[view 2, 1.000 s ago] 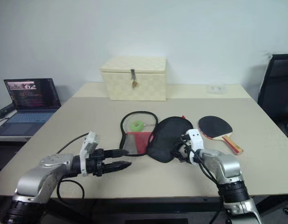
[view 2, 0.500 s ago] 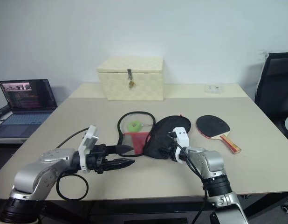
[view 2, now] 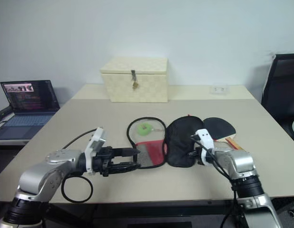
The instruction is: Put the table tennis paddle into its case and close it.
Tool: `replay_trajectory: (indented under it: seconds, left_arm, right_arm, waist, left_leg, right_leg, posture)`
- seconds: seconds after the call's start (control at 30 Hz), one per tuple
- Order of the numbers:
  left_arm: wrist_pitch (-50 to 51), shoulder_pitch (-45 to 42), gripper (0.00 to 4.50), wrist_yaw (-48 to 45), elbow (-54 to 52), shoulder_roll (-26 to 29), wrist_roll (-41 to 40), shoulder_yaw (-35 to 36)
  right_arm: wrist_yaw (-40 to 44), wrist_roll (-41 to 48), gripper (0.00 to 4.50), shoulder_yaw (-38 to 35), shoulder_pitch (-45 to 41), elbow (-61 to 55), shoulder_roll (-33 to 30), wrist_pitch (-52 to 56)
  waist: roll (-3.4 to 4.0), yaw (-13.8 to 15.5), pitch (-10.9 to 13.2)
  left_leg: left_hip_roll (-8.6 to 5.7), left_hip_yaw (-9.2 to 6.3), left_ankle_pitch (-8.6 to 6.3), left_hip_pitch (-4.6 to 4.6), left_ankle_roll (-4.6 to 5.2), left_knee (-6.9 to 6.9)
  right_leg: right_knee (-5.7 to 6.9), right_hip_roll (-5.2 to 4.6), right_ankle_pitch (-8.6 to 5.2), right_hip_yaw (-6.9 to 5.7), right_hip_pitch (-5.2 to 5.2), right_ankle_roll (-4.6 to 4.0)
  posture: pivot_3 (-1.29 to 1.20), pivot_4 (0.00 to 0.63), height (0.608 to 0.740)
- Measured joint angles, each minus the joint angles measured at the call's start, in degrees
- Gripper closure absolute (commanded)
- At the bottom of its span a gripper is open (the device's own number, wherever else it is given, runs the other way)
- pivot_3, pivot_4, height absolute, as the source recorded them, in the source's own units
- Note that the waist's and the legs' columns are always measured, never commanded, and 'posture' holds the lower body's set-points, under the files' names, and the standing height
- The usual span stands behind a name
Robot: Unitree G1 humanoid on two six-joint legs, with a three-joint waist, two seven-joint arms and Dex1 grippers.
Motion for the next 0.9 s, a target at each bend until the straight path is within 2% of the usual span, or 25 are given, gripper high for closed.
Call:
replay_trajectory:
  seconds: [0.17,0.23,0.3,0.43,0.63,0.8,0.9]
  left_arm:
    - [-0.71,-0.39,1.25,-0.05,0.43,-0.09,0.25,-0.71]
    - [-0.76,-0.39,1.25,-0.06,0.58,-0.09,0.41,-0.71]
    - [-0.78,-0.39,1.25,-0.06,0.58,-0.09,0.55,-0.71]
    - [-0.78,-0.33,1.25,-0.01,0.56,-0.09,0.64,-0.71]
    - [-0.78,0.19,1.25,0.09,0.51,-0.09,0.65,-0.71]
    - [-0.78,0.14,1.25,0.16,0.51,-0.26,0.61,-0.71]
    - [-0.77,-0.77,1.25,0.13,0.57,-0.76,0.56,-0.75]
  right_arm:
    - [1.83,-0.26,4.49,0.92,-1.37,2.01,-0.22,-0.12]
    - [1.91,-0.25,4.04,0.91,-1.67,2.11,-0.18,-0.12]
    - [1.63,-0.26,3.50,0.86,-1.91,2.29,0.00,-0.12]
    - [1.36,-0.52,2.10,0.29,-2.19,2.30,-0.52,-0.48]
    - [3.39,-2.05,0.01,-1.39,-3.46,2.02,-8.91,-2.57]
    - [6.97,-3.04,0.01,-1.97,-2.65,1.36,-14.87,-7.32]
    - [4.40,-6.60,0.01,-3.07,-4.74,9.24,-15.40,-12.50]
  waist:
    - [-0.01,-0.17,0.01]
    - [-0.01,-0.16,0.01]
    - [-0.01,-0.16,0.01]
    - [-0.01,-0.10,0.01]
    - [0.00,0.16,0.02]
    - [0.00,0.18,0.03]
    - [-0.02,0.19,0.04]
  left_leg:
    - [0.00,0.01,0.00,-0.03,0.00,0.00]
    - [-0.01,0.00,0.00,-0.07,0.00,0.01]
    - [-0.01,-0.01,0.00,-0.07,0.00,0.01]
    - [-0.01,-0.01,0.00,-0.10,0.00,0.01]
    - [-0.03,-0.03,0.00,-0.17,0.00,0.01]
    - [-0.02,0.02,0.00,-0.17,0.00,0.01]
    - [-0.02,0.04,0.00,-0.16,0.00,0.05]
  right_leg:
    - [0.00,0.01,0.01,0.01,-0.02,-0.02]
    - [0.00,0.00,0.01,0.00,-0.04,-0.02]
    - [0.00,0.00,0.01,-0.01,-0.04,-0.02]
    - [0.00,0.00,0.01,-0.01,-0.07,-0.02]
    - [-0.04,-0.02,0.01,-0.05,-0.11,-0.02]
    - [-0.03,-0.02,0.00,-0.02,-0.13,0.00]
    - [-0.02,-0.02,0.00,-0.01,-0.11,0.00]
  posture:
    - [0.00,0.150,0.740]
    - [0.00,0.150,0.740]
    - [0.00,0.150,0.740]
    - [0.00,0.150,0.740]
    - [0.00,0.150,0.740]
    - [0.00,0.150,0.740]
    - [0.00,0.150,0.740]
